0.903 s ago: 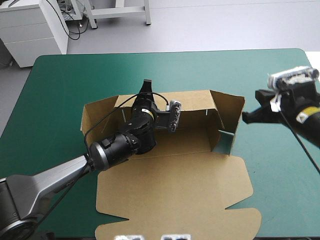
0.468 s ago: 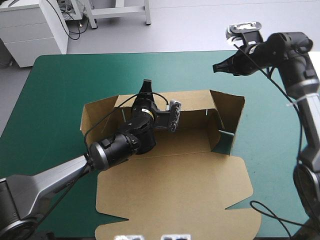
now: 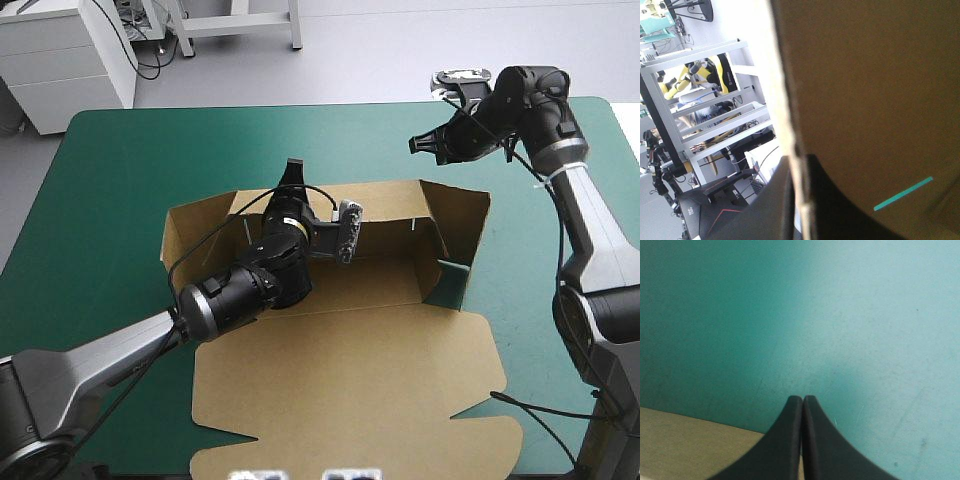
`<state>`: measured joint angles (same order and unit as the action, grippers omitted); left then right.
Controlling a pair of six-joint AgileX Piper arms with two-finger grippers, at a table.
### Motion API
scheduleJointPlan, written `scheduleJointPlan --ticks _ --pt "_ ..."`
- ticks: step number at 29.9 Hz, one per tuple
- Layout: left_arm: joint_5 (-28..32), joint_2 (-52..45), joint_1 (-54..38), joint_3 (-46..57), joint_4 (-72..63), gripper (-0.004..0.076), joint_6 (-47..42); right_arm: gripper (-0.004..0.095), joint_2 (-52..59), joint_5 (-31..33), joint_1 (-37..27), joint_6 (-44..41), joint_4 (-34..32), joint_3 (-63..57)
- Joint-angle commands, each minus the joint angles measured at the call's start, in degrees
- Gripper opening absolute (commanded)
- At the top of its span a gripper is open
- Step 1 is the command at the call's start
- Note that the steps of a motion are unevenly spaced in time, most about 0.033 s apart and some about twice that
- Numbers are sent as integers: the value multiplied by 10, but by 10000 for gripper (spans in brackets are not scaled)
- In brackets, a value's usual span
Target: Fold the box
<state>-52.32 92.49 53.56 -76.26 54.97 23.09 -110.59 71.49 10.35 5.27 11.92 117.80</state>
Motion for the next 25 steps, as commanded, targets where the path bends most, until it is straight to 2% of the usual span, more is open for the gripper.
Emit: scheduleJointPlan --ticks 1,8,21,25 --pt "-10 -10 4 -3 -47 -8 -1 -19 35 -1 0 2 4 1" --pt "-13 -10 4 -3 -47 -8 -1 -19 50 0 0 13 5 -64" --pt "-14 -10 4 -3 -47 -8 -1 -19 151 0 0 42 11 -186" --pt "-14 -10 4 -3 -47 -8 -1 -19 179 -28 0 52 22 -247"
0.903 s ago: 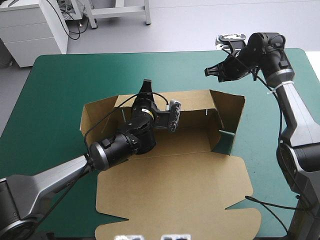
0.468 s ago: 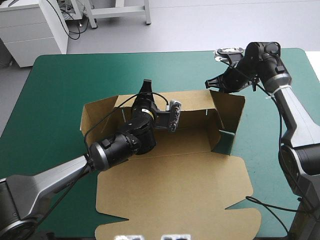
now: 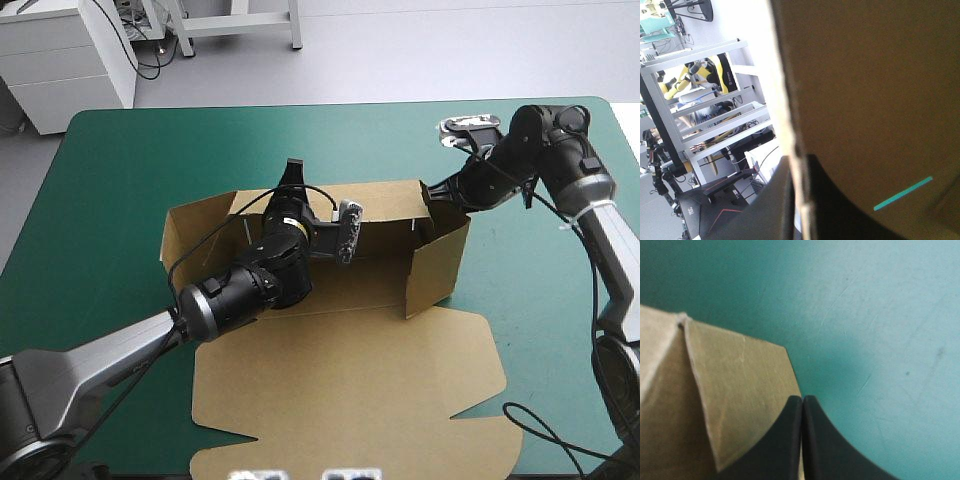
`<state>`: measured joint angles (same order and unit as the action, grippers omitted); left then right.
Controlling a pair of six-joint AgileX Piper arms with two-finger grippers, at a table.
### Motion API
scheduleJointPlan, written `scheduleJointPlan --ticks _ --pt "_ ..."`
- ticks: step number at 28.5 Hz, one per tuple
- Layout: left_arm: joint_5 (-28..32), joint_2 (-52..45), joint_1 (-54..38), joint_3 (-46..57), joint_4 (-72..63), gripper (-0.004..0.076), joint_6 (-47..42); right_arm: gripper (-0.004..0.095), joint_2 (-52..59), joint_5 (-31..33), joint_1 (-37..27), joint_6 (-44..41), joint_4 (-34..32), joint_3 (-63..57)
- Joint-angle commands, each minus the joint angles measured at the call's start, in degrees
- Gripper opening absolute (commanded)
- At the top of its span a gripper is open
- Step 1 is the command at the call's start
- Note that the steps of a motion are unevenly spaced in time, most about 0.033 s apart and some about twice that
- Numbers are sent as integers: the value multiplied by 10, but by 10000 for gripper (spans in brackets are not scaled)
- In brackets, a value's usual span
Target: Fold the box
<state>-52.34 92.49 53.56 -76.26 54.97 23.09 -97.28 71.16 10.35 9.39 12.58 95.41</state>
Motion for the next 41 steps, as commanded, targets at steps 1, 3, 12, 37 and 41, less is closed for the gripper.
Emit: scheduleJointPlan --ticks 1,3,12,37,41 --pt "-16 -10 4 -3 -47 -8 -1 -19 56 -43 0 14 24 -42" --pt "-20 -10 4 -3 -47 -8 -1 -19 75 -82 0 24 45 -80" --pt "-25 -10 4 -3 -47 -8 -1 -19 172 -276 0 156 141 -280" --pt "-25 -10 4 -3 -49 -8 -1 599 273 -433 0 754 538 -524" --pt "-25 -10 4 -3 -49 -8 -1 632 273 -420 0 763 538 -524"
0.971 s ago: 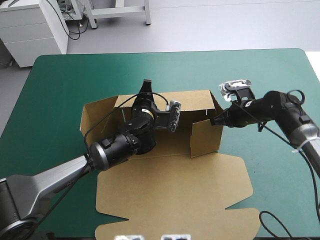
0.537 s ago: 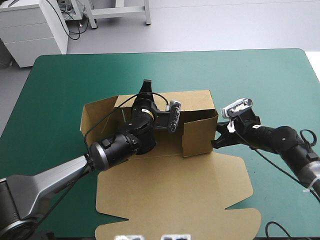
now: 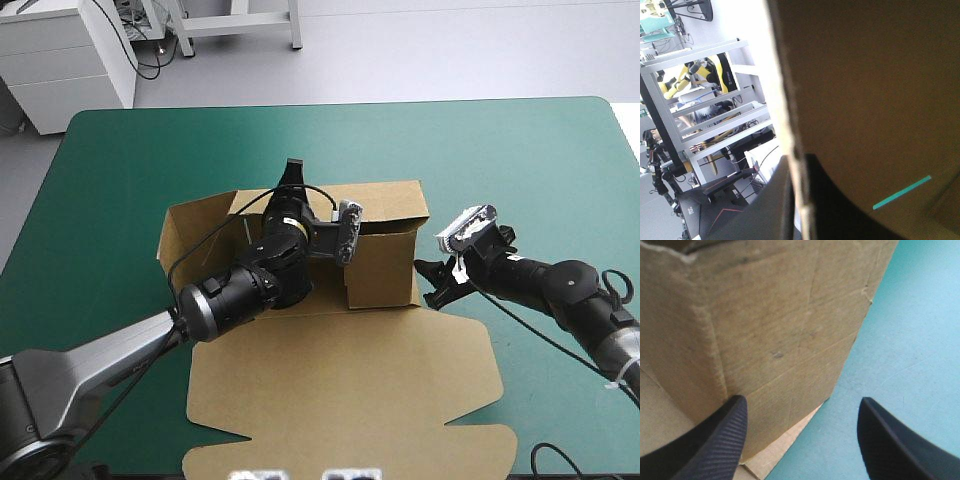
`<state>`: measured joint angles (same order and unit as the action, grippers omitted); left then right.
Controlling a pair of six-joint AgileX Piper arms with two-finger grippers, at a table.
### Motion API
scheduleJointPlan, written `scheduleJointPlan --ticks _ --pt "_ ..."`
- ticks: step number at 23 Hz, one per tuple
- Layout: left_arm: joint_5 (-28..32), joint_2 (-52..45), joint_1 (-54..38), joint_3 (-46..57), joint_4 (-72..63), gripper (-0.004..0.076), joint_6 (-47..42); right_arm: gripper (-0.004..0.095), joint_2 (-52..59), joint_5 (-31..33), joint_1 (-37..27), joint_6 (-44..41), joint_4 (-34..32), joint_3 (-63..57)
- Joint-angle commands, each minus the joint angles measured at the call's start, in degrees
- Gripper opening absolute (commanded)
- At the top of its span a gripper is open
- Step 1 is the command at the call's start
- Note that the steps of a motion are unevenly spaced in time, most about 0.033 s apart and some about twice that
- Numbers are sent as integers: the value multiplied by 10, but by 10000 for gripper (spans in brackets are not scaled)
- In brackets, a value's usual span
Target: Fold the box
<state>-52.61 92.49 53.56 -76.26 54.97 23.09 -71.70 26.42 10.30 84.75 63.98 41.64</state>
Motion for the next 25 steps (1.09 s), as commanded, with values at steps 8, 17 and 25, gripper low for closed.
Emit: scheduleJointPlan --ticks 8,17,25 --pt "-25 -10 4 -3 -47 -8 2 625 17 112 1 -8 -6 13" --pt "-26 -10 4 -3 -47 -8 2 627 16 13 1 47 105 13" --pt "-21 -10 4 -3 -47 -8 3 627 1 17 3 62 130 14"
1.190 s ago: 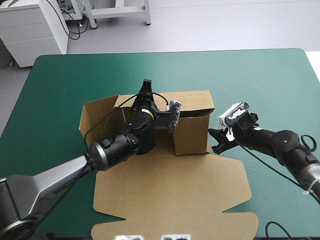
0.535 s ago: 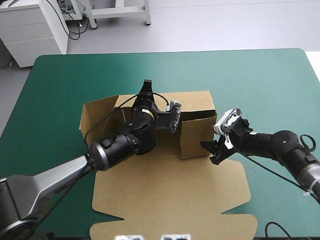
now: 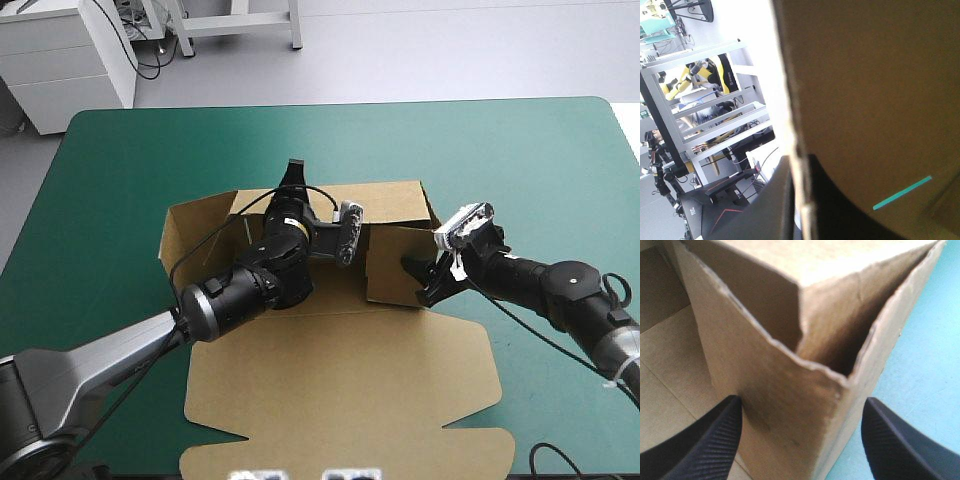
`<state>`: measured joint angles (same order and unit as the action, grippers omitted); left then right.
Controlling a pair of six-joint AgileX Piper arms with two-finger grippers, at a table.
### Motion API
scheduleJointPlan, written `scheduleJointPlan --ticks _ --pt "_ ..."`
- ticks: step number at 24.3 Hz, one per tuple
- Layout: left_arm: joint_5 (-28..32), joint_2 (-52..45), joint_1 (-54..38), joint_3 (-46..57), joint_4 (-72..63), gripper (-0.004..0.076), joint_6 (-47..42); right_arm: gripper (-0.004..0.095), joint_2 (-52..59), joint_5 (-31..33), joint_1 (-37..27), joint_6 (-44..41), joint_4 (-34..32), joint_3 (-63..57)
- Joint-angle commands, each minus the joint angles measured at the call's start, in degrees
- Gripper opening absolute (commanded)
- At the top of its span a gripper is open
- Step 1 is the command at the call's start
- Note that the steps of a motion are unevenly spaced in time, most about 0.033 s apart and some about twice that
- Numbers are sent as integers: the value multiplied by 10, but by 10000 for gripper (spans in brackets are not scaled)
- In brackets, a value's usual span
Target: Fold the box
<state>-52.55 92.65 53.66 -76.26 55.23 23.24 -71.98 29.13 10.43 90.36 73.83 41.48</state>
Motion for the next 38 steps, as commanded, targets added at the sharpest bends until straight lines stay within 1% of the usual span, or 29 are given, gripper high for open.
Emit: scheduleJointPlan --ticks 1,4,5,9,10,11,12,13,14,15,16,17,19,25,28,30,31,34,38 --pt "-22 -11 3 -3 -49 -8 1 627 1 -14 2 6 33 16" --pt "-21 -11 3 -3 -49 -8 2 627 -13 -49 21 6 39 16" --pt "-21 -11 3 -3 -49 -8 2 626 -22 -77 44 6 42 19" --pt "-22 -11 4 -3 -49 -8 2 623 -37 -147 91 0 45 29" --pt "-24 -11 4 -3 -51 -8 2 579 -37 -174 102 -2 45 29" --pt "-25 -11 4 -3 -51 -8 2 488 -37 -180 104 -2 45 29" --pt "-25 -11 4 -3 -51 -8 2 442 -37 -176 104 -3 45 29" --pt "-25 -11 4 -3 -51 -8 2 310 -37 -163 104 -3 43 29" --pt "-25 -11 4 -3 -51 -8 2 264 -37 -155 104 -3 43 29" --pt "-25 -11 4 -3 -51 -8 2 161 -37 -151 104 -3 43 29" --pt "-25 -11 4 -3 -51 -8 2 124 -37 -151 104 -3 43 29" --pt "-25 -11 4 -3 -51 -8 2 43 -37 -151 104 -3 43 29" --pt "-25 -11 4 -3 -52 -8 2 -18 -37 -142 104 -3 42 29" --pt "-21 -11 4 -3 -52 -5 2 -19 -37 -132 104 -3 42 29" --pt "-16 -11 4 -3 -52 18 2 -19 -37 -132 104 -3 41 29" --pt "-16 -11 4 -3 -52 69 0 -19 -37 -132 104 -3 41 29" --pt "-19 -12 4 -3 -53 130 -4 -19 -37 -134 104 -3 41 29" --pt "-26 -18 6 -3 -55 253 -19 -19 -37 -138 104 -10 41 29" --pt "-28 -41 24 -3 -54 436 -37 -19 -37 -140 104 -10 41 29"
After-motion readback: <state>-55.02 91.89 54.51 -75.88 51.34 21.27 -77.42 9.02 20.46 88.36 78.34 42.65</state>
